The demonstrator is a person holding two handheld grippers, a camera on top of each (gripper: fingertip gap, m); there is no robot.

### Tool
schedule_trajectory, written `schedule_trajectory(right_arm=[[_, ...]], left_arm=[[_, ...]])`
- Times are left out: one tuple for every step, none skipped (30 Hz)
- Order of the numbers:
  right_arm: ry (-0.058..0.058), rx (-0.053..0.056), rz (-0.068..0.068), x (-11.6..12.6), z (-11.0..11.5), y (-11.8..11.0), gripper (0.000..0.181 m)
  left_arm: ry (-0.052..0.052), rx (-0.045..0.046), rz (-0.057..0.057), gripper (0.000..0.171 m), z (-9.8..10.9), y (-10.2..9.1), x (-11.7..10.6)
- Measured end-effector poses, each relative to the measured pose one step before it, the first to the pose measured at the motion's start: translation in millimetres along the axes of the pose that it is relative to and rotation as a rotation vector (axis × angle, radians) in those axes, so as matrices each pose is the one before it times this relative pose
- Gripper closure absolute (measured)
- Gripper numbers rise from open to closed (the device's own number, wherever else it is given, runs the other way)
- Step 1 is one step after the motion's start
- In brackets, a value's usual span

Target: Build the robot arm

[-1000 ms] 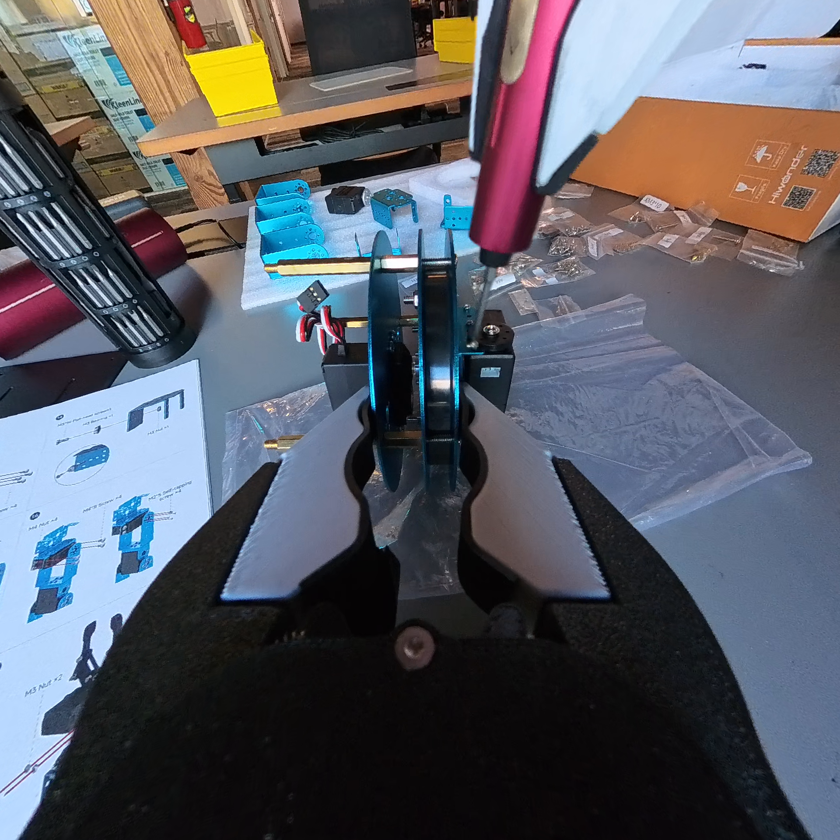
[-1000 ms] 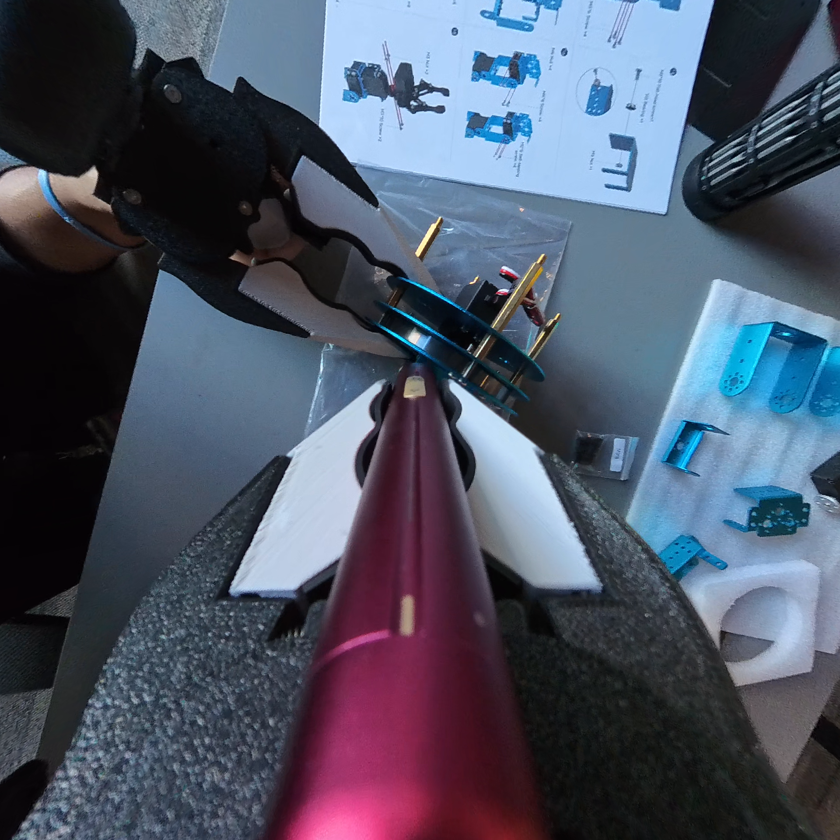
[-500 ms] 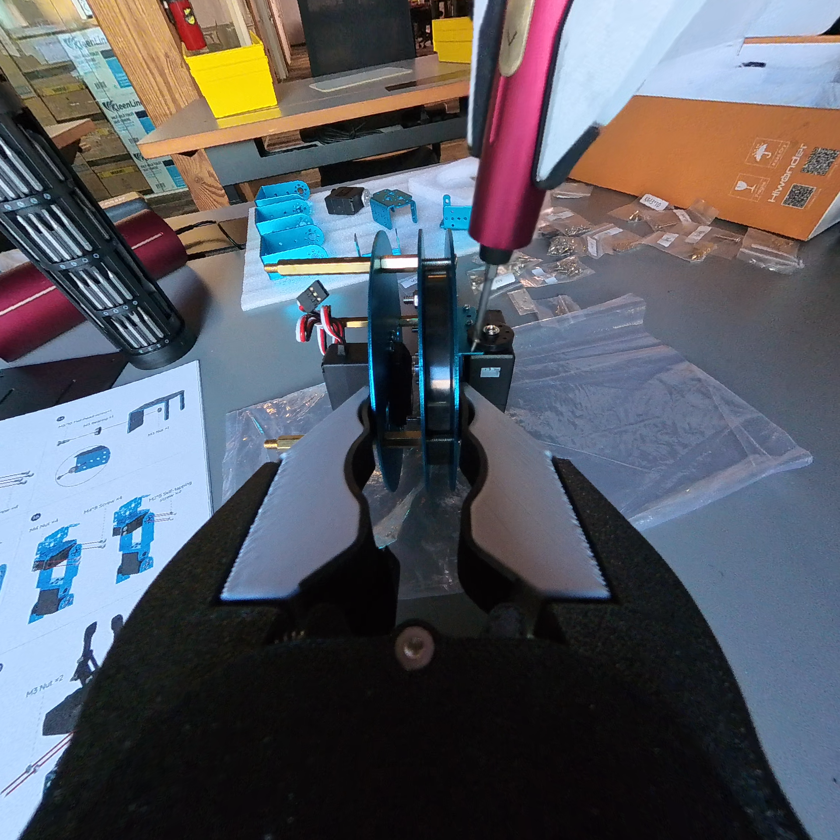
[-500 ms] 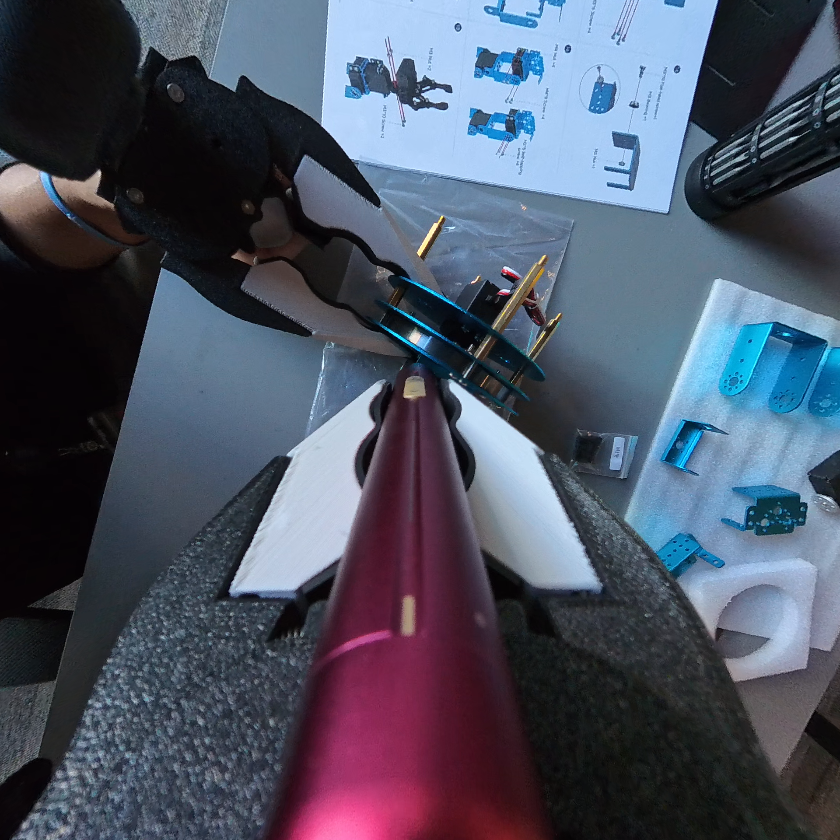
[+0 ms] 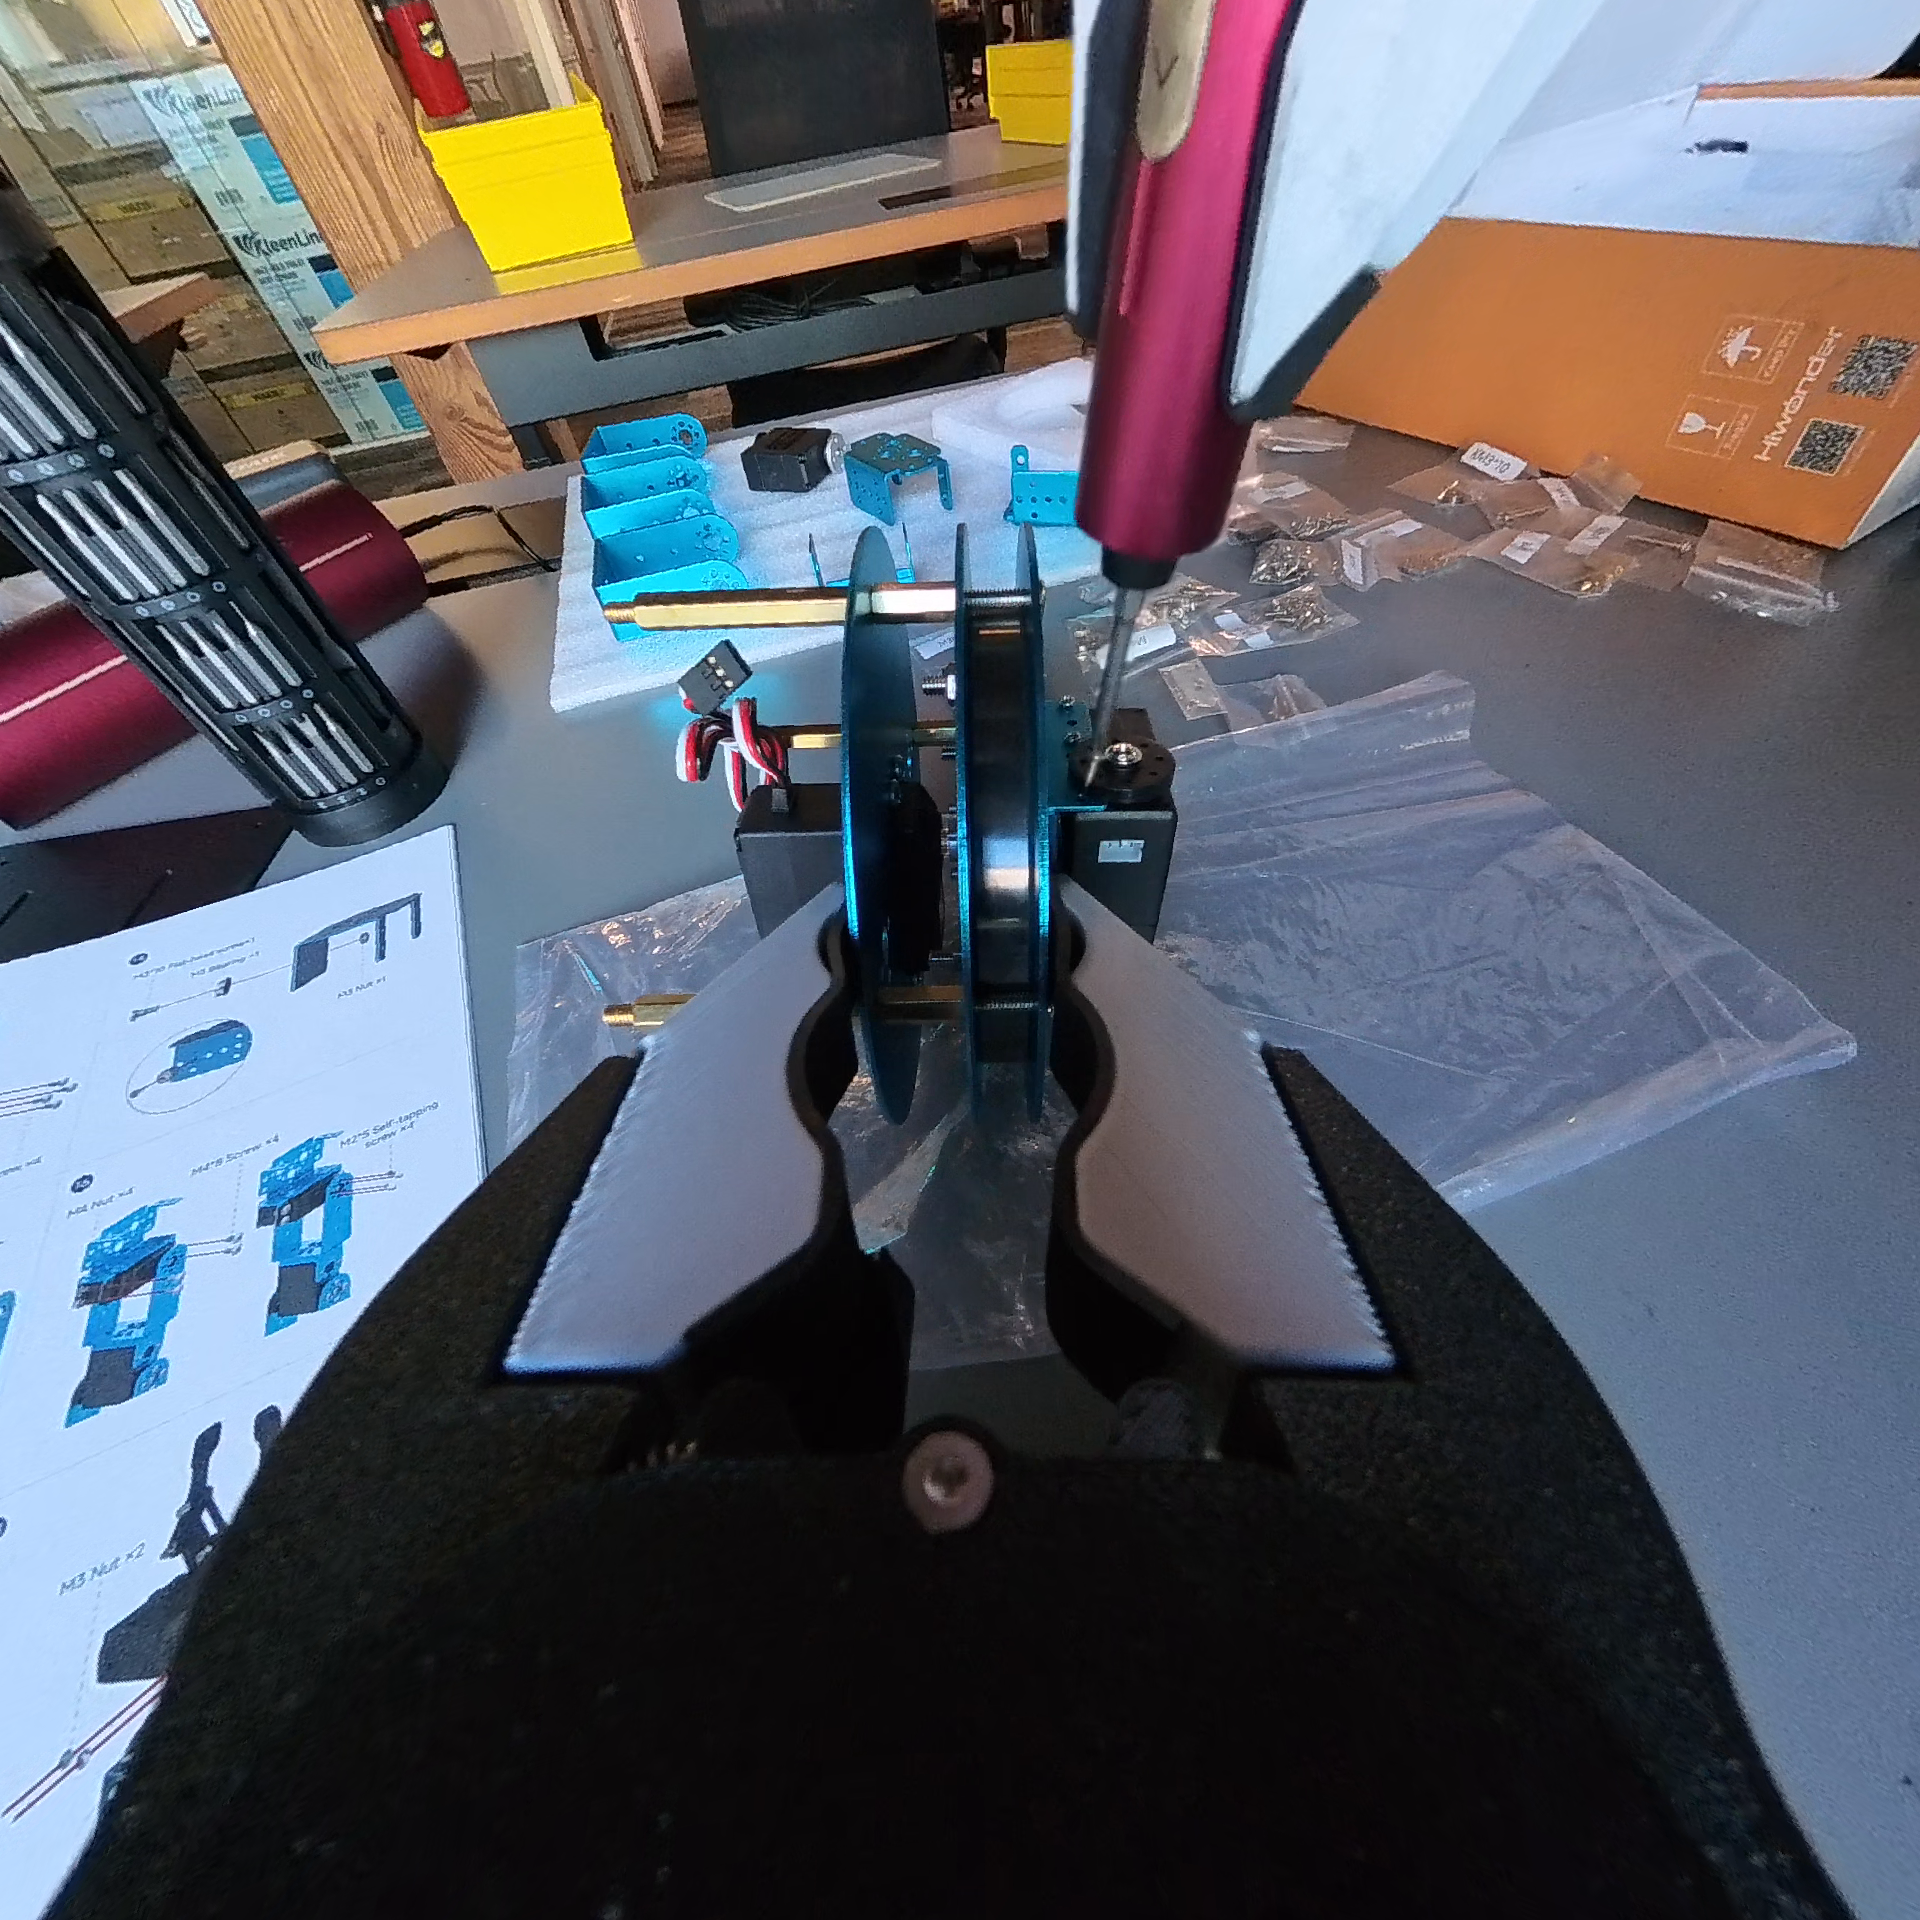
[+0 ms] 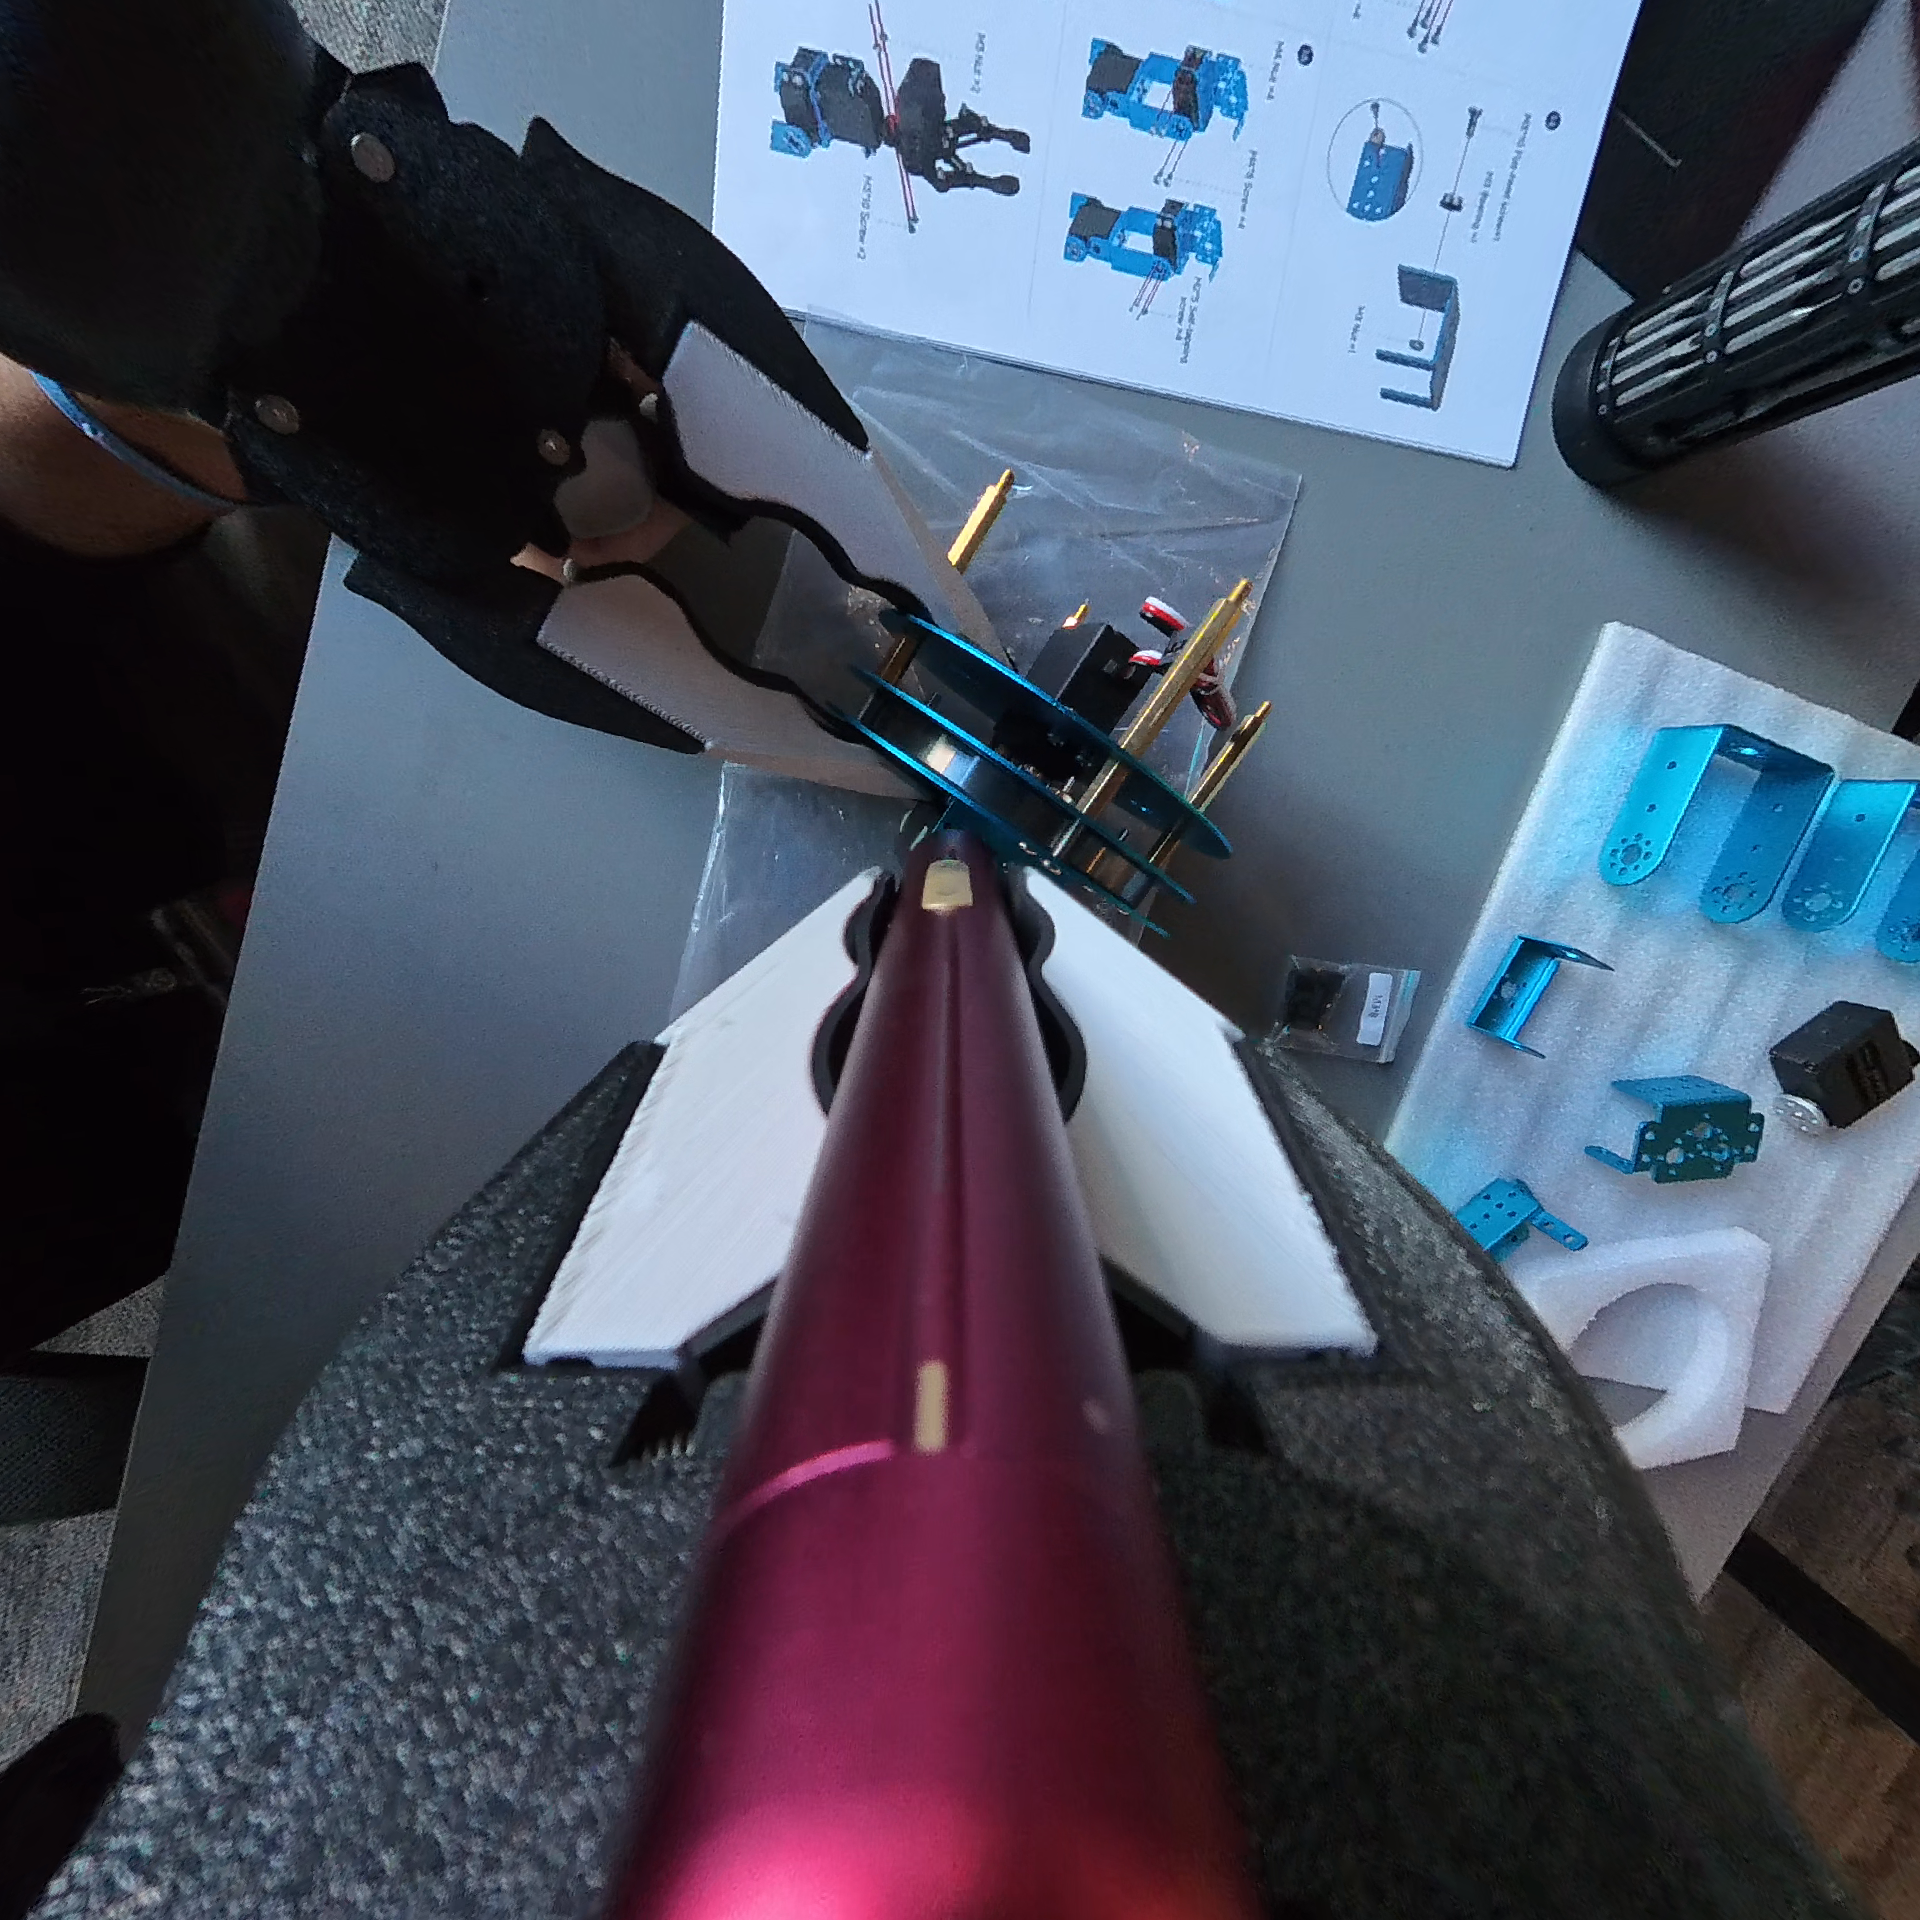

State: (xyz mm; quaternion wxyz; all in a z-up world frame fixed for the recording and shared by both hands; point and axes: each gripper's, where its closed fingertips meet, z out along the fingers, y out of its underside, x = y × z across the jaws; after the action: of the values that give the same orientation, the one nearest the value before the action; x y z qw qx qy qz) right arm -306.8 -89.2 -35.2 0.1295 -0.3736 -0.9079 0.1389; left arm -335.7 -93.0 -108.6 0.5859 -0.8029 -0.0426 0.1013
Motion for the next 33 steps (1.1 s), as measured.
schedule_trajectory(right_arm=[[0.0049, -0.0009, -0.0032, 0.37, -0.17, -0.66, 0.160], [-0.0014, -0.0006, -0.0026, -0.64, 0.01, -0.86, 0.160], [-0.0026, -0.0037, -0.0036, -0.86, 0.32, -0.47, 0.160], [0.0039, -0.0052, -0.0058, -0.17, 0.42, -0.41, 0.160], [0.0040, -0.0075, -0.0047, -0.01, 0.61, -0.12, 0.160], [0.0006, -0.0097, -0.0027, -0.51, 0.70, 0.12, 0.160], [0.0020, -0.0076, -0.0051, -0.28, 0.86, -0.32, 0.160], [0.0074, -0.0046, -0.0073, 0.42, 0.60, -0.78, 0.160], [0.0059, -0.0052, -0.0048, 0.28, 0.36, -0.68, 0.160], [0.0025, -0.0042, -0.0051, -0.20, 0.11, -0.86, 0.160], [0.0039, -0.0008, -0.0065, 0.00, 0.08, -1.27, 0.160], [0.0047, -0.0025, -0.0067, -0.07, -0.01, -1.26, 0.160], [0.0064, -0.0083, -0.0138, -0.31, 0.13, -0.16, 0.160], [0.0105, -0.0109, -0.0254, -0.43, 0.01, 0.18, 0.160], [0.0090, -0.0079, -0.0348, -0.99, -0.23, -0.17, 0.160], [0.0073, -0.0069, -0.0285, -0.99, -0.60, -0.36, 0.160], [0.0061, -0.0087, -0.0244, -0.89, -0.55, -0.10, 0.160], [0.0167, -0.0081, -0.0494, -0.23, -0.41, 0.41, 0.160], [0.0208, -0.0066, -0.0742, -0.18, -0.58, 0.63, 0.160], [0.0114, -0.0048, -0.0651, -1.40, -0.43, 0.39, 0.160], [0.0047, -0.0008, -0.0397, -1.89, -0.57, -0.68, 0.160], [0.0062, 0.0085, -0.0375, -1.02, -0.82, -2.30, 0.160], [0.0088, 0.0082, -0.0503, -1.04, -0.77, -2.21, 0.160], [0.0097, 0.0030, -0.0516, -1.31, -0.74, -1.92, 0.160], [-0.0023, 0.0065, -0.0318, -2.26, -0.77, -2.54, 0.160], [-0.0220, -0.0024, 0.0017, -3.74, -0.14, -1.49, 0.160], [-0.0058, -0.0210, 0.0012, -1.28, 0.48, 0.98, 0.160], [0.0161, -0.0215, -0.0153, 1.52, 0.65, 1.42, 0.160], [-0.0006, -0.0165, -0.0082, -0.57, 0.72, 1.03, 0.160], [-0.0123, -0.0055, 0.0052, -1.50, 0.42, -0.52, 0.160], [-0.0078, 0.0037, 0.0049, -0.61, 0.39, -1.52, 0.160], [0.0028, 0.0006, -0.0036, 0.63, 0.27, -0.71, 0.160], [0.0100, -0.0074, -0.0036, 1.73, 0.16, 0.67, 0.160]], left_arm=[[-0.0002, 0.00009, 0.0007, 0.139, -0.02, -0.02, 0.02], [-0.0001, 0.00005, 0.0006, 0.139, -0.02, -0.01, 0.05], [-0.0003, 0.00001, 0.0004, 0.139, 0.01, 0.09, 0.05], [0.0000, 0.00003, 0.0002, 0.139, 0.00, 0.00, -0.02], [0.0000, 0.00008, 0.0005, 0.139, -0.02, -0.02, 0.06], [-0.0002, 0.00005, 0.0006, 0.139, -0.02, -0.01, 0.02], [-0.0001, -0.00002, 0.0000, 0.139, 0.00, 0.00, -0.01], [0.0001, 0.00001, -0.0001, 0.139, 0.00, 0.00, 0.02], [-0.0001, 0.00006, 0.0004, 0.139, -0.02, -0.01, 0.07], [-0.0002, 0.00003, 0.0004, 0.139, 0.00, 0.00, -0.05], [0.0000, 0.00007, 0.0002, 0.139, -0.02, -0.01, 0.08], [0.0002, 0.00003, 0.0001, 0.139, 0.00, 0.00, 0.02], [0.0002, -0.00002, -0.0004, 0.139, -0.07, 0.04, -0.05], [0.0005, -0.00001, -0.0009, 0.139, 0.04, 0.01, -0.06], [0.0005, -0.00001, -0.0007, 0.139, 0.02, 0.01, 0.02], [0.0003, 0.00004, 0.0000, 0.139, 0.00, 0.00, 0.04], [0.0004, 0.00010, 0.0003, 0.139, -0.09, 0.02, 0.01], [0.0004, 0.00006, 0.0002, 0.139, 0.00, -0.01, 0.04], [0.0003, -0.00003, -0.0002, 0.139, 0.00, 0.00, 0.05], [0.0004, -0.00002, -0.0004, 0.139, 0.02, 0.01, -0.01], [0.0005, -0.00001, -0.0006, 0.139, -0.01, -0.09, 0.00], [0.0003, -0.00007, -0.0007, 0.139, 0.04, 0.02, -0.10], [0.0006, -0.00013, -0.0012, 0.139, 0.03, 0.03, -0.03], [0.0009, -0.00015, -0.0018, 0.139, 0.07, 0.04, -0.13], [0.0004, -0.00016, -0.0013, 0.139, 0.00, -0.06, -0.05], [0.0000, -0.00005, -0.0003, 0.139, 0.00, 0.01, 0.02], [-0.0001, 0.00010, 0.0008, 0.139, -0.01, -0.02, 0.03], [-0.0003, 0.00016, 0.0015, 0.139, -0.02, 0.06, 0.16], [-0.0004, 0.00009, 0.0013, 0.139, -0.04, -0.02, 0.05], [0.0000, 0.00006, 0.0005, 0.139, -0.02, -0.01, 0.06], [0.0000, 0.00003, 0.0001, 0.139, 0.00, 0.00, 0.00], [0.0000, 0.00003, 0.0001, 0.139, -0.03, -0.10, -0.02], [-0.0001, 0.00005, 0.0004, 0.139, -0.02, -0.01, 0.06]])
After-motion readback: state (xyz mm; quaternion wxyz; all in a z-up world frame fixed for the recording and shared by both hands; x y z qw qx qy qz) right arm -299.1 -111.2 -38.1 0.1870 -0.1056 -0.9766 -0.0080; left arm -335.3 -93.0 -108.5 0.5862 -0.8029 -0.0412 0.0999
